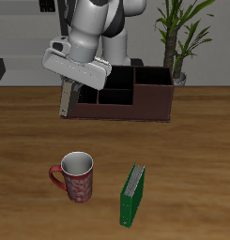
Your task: Place the black book into the back desk caddy's left compartment and place the yellow book into the back desk caddy's right compartment and place the green book into the back desk caddy's right compartment
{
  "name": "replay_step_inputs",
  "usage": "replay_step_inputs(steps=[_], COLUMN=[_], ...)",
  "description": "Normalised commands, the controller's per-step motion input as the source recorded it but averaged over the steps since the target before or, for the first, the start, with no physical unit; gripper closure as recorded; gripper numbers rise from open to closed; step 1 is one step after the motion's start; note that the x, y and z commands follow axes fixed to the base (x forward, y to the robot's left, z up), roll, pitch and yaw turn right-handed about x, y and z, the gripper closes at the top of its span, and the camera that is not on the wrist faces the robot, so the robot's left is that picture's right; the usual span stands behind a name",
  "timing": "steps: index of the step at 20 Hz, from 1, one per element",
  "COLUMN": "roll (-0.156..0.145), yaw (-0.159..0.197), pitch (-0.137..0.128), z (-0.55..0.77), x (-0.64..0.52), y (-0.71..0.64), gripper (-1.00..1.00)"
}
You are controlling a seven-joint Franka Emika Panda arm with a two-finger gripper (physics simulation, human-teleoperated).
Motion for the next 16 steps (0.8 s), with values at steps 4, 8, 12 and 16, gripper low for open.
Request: replay_step_inputs(steps=[4, 8, 12, 16], roll=[-0.056, 0.153, 0.076, 0.040], yaw=[0.067, 0.066, 0.067, 0.015], pitch=[-0.034, -0.036, -0.033, 0.002], z=[0.67, 0.46, 0.40, 0.20], x=[-0.33, -0.37, -0.38, -0.28], y=[0.88, 1.03, 0.87, 0.43], gripper=[1.00, 1.00, 1.00, 1.00])
